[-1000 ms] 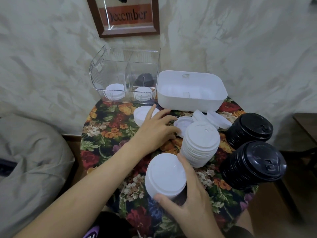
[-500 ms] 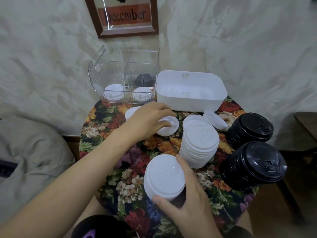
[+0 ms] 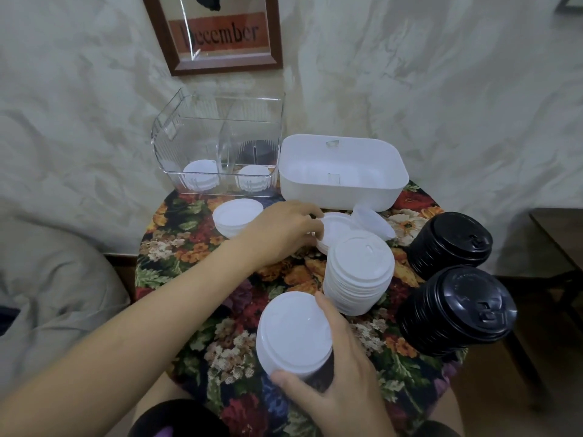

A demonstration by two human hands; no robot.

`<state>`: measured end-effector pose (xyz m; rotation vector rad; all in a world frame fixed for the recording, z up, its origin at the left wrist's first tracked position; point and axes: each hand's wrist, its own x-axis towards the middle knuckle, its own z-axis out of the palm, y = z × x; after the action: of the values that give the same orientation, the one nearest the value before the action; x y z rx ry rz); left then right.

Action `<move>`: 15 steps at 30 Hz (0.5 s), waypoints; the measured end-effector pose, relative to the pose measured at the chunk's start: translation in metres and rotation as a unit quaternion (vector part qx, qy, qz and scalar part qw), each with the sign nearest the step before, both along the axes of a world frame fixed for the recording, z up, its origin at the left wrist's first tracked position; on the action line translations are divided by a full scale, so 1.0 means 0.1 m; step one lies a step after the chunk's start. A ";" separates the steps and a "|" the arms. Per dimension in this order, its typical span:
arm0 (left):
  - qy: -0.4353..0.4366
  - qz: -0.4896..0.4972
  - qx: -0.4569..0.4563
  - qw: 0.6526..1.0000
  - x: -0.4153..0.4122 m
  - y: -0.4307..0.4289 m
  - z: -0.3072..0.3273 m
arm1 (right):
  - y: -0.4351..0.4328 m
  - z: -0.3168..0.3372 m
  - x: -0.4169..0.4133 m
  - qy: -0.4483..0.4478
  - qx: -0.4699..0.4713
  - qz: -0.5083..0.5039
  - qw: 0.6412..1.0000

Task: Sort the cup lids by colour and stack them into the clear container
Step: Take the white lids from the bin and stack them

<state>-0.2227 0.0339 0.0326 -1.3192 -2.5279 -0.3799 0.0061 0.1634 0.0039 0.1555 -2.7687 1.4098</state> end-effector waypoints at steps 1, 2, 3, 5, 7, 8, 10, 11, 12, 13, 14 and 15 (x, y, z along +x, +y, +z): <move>0.007 0.008 -0.010 1.000 0.00 -0.05 0.00 | 0.00 -0.01 0.00 0.003 0.000 -0.001 1.000; 0.014 0.016 -0.017 1.000 0.01 -0.11 0.01 | 0.01 -0.01 0.00 0.004 0.000 -0.002 1.000; 0.019 0.022 -0.030 0.999 0.01 -0.17 0.03 | 0.01 -0.01 0.01 0.004 -0.001 -0.002 1.000; 0.014 0.041 -0.066 0.997 0.03 -0.26 0.09 | 0.00 -0.01 0.01 0.003 -0.002 -0.002 1.000; 0.000 0.067 -0.094 0.993 0.04 -0.29 0.14 | 0.00 -0.02 0.01 0.007 -0.003 -0.002 1.000; -0.015 0.079 -0.095 0.992 0.04 -0.28 0.16 | 0.00 -0.02 0.01 0.006 -0.003 -0.002 1.000; -0.041 0.095 -0.069 0.992 0.03 -0.19 0.24 | 0.00 -0.01 0.01 0.000 -0.002 0.000 1.000; -0.042 0.093 -0.042 0.994 0.02 -0.11 0.26 | 0.00 -0.01 0.01 -0.002 -0.001 0.001 1.000; -0.037 0.087 -0.008 0.996 0.00 -0.03 0.26 | 0.00 0.00 0.01 -0.003 0.000 0.001 1.000; -0.036 0.077 0.016 0.996 -0.01 0.04 0.25 | 0.00 0.00 0.00 -0.003 0.001 0.002 1.000; -0.038 0.062 0.023 0.997 -0.02 0.11 0.22 | 0.00 0.00 0.00 -0.004 0.001 0.002 1.000; -0.037 0.048 0.014 0.998 -0.02 0.17 0.18 | 0.00 0.00 0.00 -0.005 0.000 0.002 1.000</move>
<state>-0.2248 0.0513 0.0508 -1.1902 -2.6240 -0.4499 0.0061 0.1633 0.0044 0.1551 -2.7774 1.4148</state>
